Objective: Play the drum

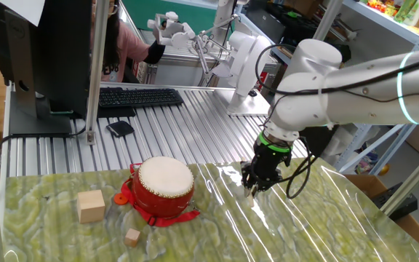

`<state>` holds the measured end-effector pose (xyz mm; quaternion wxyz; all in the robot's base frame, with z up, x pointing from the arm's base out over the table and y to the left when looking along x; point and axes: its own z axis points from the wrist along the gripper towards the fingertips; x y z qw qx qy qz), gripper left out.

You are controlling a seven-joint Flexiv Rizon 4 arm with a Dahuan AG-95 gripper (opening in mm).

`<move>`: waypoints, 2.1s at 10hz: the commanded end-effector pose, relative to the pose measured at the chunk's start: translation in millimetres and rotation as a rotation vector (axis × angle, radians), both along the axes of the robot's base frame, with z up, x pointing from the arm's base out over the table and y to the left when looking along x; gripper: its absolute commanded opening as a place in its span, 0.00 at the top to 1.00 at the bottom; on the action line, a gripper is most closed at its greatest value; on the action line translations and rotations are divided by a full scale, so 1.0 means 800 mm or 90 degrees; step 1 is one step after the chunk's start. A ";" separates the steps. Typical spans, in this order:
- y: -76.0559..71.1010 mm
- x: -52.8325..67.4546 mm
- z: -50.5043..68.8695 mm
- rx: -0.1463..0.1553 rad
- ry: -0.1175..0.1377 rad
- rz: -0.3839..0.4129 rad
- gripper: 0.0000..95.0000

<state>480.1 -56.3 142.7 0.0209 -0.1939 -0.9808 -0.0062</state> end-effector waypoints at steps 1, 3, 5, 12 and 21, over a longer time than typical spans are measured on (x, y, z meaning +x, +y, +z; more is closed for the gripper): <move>0.000 0.003 -0.002 -0.001 -0.001 0.002 1.00; 0.000 0.003 -0.002 -0.001 -0.002 0.000 1.00; 0.000 0.003 -0.002 -0.002 -0.002 0.001 1.00; 0.006 -0.009 0.023 -0.002 0.010 -0.012 1.00; 0.080 -0.057 0.073 0.009 0.025 -0.003 1.00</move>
